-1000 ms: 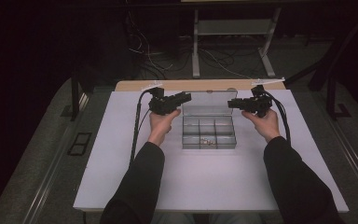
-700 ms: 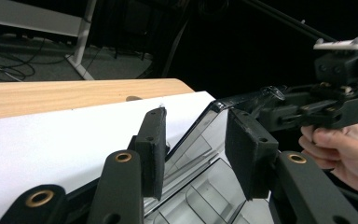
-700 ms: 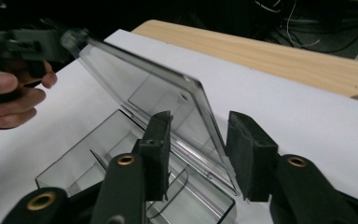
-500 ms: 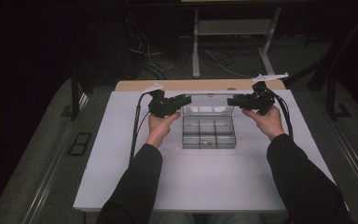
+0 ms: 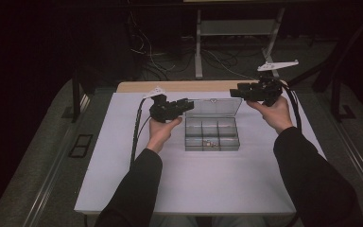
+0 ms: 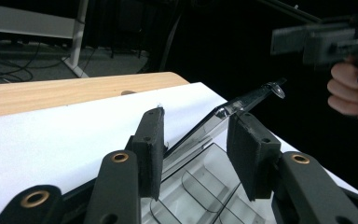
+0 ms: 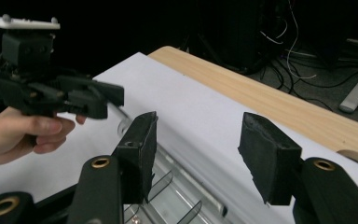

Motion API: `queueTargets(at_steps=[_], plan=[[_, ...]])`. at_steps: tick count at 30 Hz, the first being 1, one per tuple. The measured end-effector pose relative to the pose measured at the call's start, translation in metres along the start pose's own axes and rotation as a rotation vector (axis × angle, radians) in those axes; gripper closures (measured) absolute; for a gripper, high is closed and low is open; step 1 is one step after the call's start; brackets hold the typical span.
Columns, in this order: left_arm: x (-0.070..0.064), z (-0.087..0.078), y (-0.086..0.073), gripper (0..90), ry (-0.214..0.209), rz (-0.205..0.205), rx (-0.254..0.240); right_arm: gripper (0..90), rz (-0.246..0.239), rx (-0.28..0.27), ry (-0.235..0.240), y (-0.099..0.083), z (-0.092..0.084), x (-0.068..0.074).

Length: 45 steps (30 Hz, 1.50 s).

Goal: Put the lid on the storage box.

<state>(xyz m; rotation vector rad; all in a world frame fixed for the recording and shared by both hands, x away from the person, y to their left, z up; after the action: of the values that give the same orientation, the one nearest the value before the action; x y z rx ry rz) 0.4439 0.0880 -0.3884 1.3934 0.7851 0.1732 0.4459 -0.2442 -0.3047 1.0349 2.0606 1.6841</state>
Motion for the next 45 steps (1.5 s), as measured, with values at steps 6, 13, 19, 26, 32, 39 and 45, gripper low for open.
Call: queueTargets(at_steps=[6, 13, 19, 26, 32, 39, 45], plan=[[-0.003, -0.004, -0.003, 55.0, -0.005, 0.022, 0.006, 65.9, -0.014, 0.019, -0.031, 0.006, 0.007, 0.002], [-0.009, -0.008, -0.005, 53.4, -0.006, 0.055, 0.029, 89.0, 0.019, 0.075, 0.004, -0.001, 0.019, 0.005], [-0.013, -0.012, -0.009, 52.3, -0.002, 0.086, 0.038, 89.3, 0.012, 0.117, 0.021, -0.009, 0.027, 0.015], [-0.017, -0.015, -0.011, 51.2, 0.006, 0.115, 0.048, 89.3, 0.016, 0.158, 0.041, -0.022, 0.033, 0.024], [-0.019, -0.017, -0.012, 49.1, 0.019, 0.114, 0.060, 89.3, 0.014, 0.172, 0.054, -0.030, 0.034, 0.029], [-0.020, -0.018, -0.013, 42.6, 0.041, 0.078, 0.097, 89.3, 0.026, 0.170, 0.057, -0.034, 0.031, 0.032], [-0.024, -0.020, -0.019, 34.5, 0.055, 0.065, 0.123, 89.3, 0.031, 0.165, 0.077, -0.042, 0.029, 0.034]])
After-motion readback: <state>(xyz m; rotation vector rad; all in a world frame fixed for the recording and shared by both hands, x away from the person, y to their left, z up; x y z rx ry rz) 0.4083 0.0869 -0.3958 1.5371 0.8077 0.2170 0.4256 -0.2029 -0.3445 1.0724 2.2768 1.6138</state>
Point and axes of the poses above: each handheld gripper's, and its own axes: z roughly forward along the jaws, y roughly out of its top, x roughly to its left, the point moved 1 cm from there along z, roughly forward along the jaws, and after that the axes turned 12 degrees about -x, right-handed, at the moved point
